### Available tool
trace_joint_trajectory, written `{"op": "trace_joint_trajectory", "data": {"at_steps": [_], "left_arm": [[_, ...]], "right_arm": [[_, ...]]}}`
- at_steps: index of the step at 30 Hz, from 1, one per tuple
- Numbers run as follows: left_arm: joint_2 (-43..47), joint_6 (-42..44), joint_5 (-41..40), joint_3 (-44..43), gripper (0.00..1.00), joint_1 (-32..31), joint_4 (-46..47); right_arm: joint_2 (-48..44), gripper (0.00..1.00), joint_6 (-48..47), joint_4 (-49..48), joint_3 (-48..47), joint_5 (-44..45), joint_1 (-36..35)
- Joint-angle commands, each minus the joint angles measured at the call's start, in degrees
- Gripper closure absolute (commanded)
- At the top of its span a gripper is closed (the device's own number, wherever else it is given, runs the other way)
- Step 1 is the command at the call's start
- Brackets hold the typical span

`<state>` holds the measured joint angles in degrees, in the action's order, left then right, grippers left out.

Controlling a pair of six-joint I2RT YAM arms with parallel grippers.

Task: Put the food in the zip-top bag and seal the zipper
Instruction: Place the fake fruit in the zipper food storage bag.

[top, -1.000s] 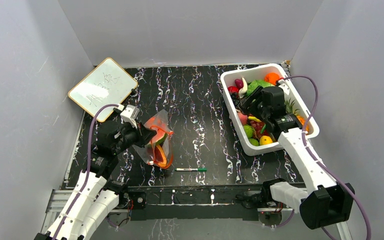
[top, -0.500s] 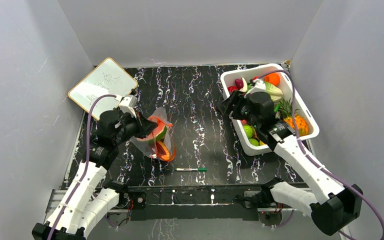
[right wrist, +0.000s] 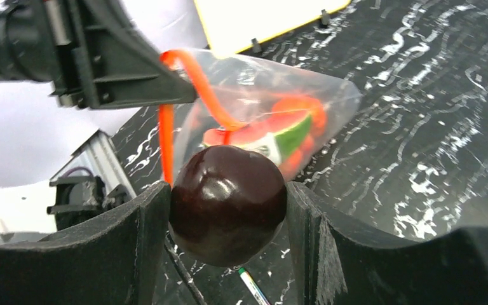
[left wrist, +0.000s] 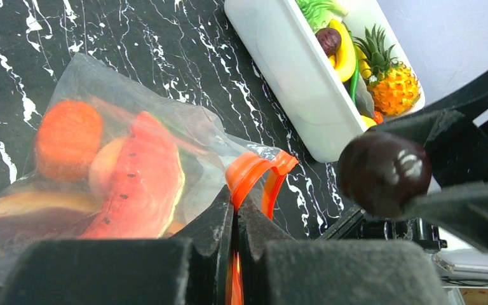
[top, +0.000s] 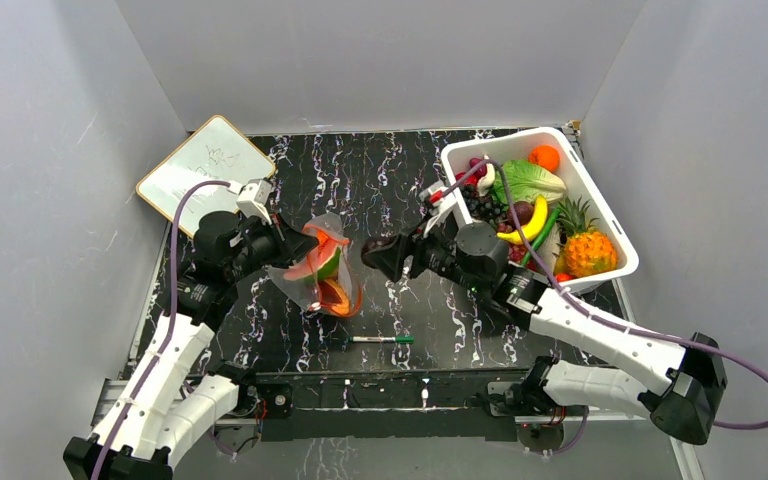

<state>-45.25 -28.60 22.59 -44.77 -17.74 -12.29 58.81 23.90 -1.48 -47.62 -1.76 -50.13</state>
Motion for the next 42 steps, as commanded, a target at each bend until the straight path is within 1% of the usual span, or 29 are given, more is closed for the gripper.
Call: {"op": "trace_joint_trajectory", "data": {"at_steps": [1, 6, 12, 22, 32, 37, 40, 42], "left_arm": [[0.21, -1.74, 2.1, -3.01, 1.0, 0.02, 1.37], [0.09, -2.91, 3.12, -3.14, 1.0, 0.07, 1.57], [0.41, -3.27, 4.04, -4.25, 1.0, 0.0, 0.29], [1.88, -3.69, 7.11, -4.84, 1.0, 0.06, -1.55], [2.28, -5.12, 9.08, -3.96, 1.0, 0.01, -0.37], [2.54, -5.24, 9.02, -3.95, 1.0, 0.03, -0.52], [2.87, -5.19, 8.71, -4.01, 1.0, 0.06, -0.79], [3.1, -5.18, 8.62, -4.07, 1.0, 0.03, -0.84]], "right_arm": [[1.07, 0.58, -5.82, -12.21, 0.41, -0.99, -5.81], [5.96, 0.57, -9.73, -15.02, -1.01, 1.6, -12.1], [11.06, 0.58, -12.39, -16.8, -3.25, 4.44, -15.43], [15.11, 0.58, -15.62, -17.04, -3.79, 14.88, -15.61], [18.15, 0.57, -11.54, -22.4, -5.42, 15.52, -15.61], [20.48, 0.56, -9.07, -27.72, -5.16, 14.77, -15.61], [22.01, 0.54, -7.61, -32.34, -3.51, 14.62, -15.6], [23.11, 0.53, -7.55, -33.75, -3.11, 14.45, -15.61]]}}
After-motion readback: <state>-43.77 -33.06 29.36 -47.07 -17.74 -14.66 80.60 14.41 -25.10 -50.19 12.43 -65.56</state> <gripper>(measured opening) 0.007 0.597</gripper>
